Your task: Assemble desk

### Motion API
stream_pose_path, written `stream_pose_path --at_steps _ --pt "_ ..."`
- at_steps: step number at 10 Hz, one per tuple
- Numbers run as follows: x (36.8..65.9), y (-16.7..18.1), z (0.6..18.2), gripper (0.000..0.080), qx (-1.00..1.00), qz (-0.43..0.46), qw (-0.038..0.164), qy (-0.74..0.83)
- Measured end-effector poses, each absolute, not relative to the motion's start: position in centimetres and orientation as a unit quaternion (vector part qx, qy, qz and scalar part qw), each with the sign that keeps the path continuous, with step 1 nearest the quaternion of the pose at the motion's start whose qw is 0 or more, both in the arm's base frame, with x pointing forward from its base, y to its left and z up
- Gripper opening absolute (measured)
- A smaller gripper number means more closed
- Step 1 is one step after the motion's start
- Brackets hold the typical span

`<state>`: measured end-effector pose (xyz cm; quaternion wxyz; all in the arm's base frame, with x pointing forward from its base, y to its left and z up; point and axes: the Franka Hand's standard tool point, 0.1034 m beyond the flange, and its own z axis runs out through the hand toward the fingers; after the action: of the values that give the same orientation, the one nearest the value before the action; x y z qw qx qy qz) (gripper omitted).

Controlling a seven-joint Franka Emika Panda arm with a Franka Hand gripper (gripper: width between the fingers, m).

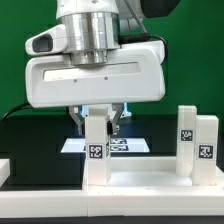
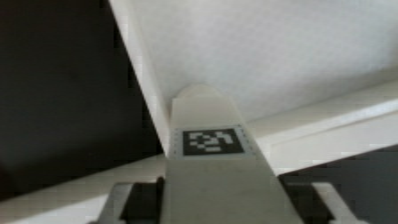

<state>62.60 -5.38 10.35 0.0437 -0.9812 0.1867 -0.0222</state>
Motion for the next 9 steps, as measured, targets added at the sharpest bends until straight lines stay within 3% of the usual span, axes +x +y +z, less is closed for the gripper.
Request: stream_pose_path --at_steps 3,7,9 --pt "62.69 -5.15 10.29 0.0289 -0.912 -0.025 0.047 0.407" --pt "63.25 -4.74 10.54 0.0290 -0.682 0.020 0.092 0.725" --pt "63.20 -4.54 10.50 0.0290 -0.655 0.025 0.090 0.750"
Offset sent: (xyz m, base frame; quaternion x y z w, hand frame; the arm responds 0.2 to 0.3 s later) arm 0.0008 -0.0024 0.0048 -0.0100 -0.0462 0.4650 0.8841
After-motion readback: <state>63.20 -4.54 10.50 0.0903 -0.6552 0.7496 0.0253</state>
